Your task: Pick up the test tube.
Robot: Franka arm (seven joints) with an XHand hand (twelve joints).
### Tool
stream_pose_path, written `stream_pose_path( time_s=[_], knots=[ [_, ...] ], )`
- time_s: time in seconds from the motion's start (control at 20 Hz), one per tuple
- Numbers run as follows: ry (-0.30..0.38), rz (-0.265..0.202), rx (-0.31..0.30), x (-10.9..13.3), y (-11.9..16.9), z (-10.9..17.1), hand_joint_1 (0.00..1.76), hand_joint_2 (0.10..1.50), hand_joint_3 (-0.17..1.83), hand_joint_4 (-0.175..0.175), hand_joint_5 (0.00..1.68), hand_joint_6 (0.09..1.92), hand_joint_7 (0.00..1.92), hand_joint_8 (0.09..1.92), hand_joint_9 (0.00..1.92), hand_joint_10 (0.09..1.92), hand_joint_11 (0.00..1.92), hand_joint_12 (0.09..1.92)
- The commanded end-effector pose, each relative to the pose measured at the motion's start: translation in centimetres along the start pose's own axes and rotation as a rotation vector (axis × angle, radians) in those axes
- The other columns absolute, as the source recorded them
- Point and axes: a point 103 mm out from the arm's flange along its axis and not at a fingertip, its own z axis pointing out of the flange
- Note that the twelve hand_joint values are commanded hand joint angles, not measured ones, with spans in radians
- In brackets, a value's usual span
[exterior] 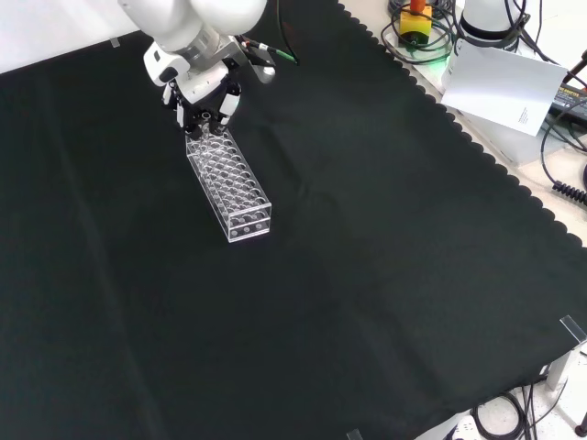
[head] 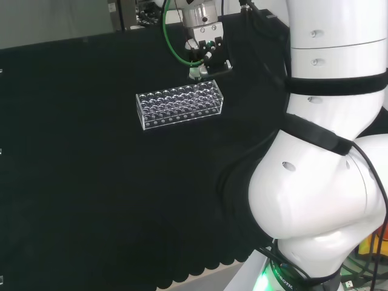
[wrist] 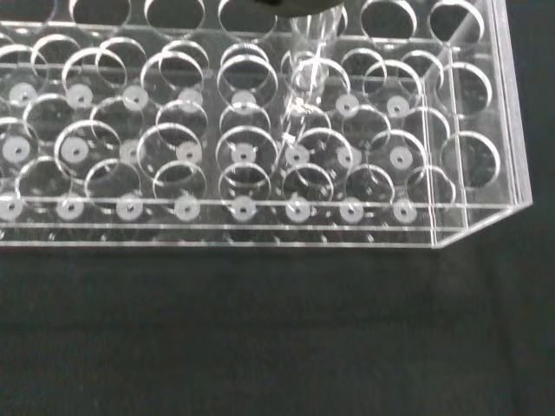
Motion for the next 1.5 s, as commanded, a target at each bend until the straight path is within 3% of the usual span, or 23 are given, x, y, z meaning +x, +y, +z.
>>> stream_pose_path(
  time_s=[0.05,0.1,0.25,0.45,0.85,1.25,1.5],
  knots=[
    [0.044,0.026,-0.209,0.6,-0.3,-1.3,1.28,1.04,-0.12,-0.175,1.28,0.45,1.63,0.56,1.35,0.60,0.85,1.20],
    [0.051,0.030,-0.225,0.6,-0.3,-1.4,1.34,1.03,-0.07,-0.175,1.21,0.52,1.65,0.53,1.27,0.70,0.89,1.18],
    [0.051,0.031,-0.249,0.5,-0.3,-1.9,1.41,0.99,-0.01,-0.175,1.27,0.25,1.38,0.76,1.26,0.52,0.95,1.13],
    [0.041,0.029,-0.259,0.2,-0.3,-2.4,1.42,0.98,0.00,-0.175,1.32,0.10,1.33,0.79,1.28,0.45,1.01,1.09],
    [0.044,0.032,-0.272,-0.3,-0.5,-3.4,1.42,0.98,0.00,-0.175,1.32,0.09,1.32,0.80,1.27,0.47,1.04,1.08],
    [0.074,0.036,-0.310,-1.5,-1.4,-7.3,1.42,0.98,0.00,-0.175,1.32,0.09,1.31,0.81,1.26,0.49,1.05,1.08],
    [0.092,0.021,-0.365,-1.9,-2.9,-11.3,1.42,0.98,0.00,-0.175,1.32,0.09,1.31,0.82,1.25,0.51,1.05,1.08]
  ],
)
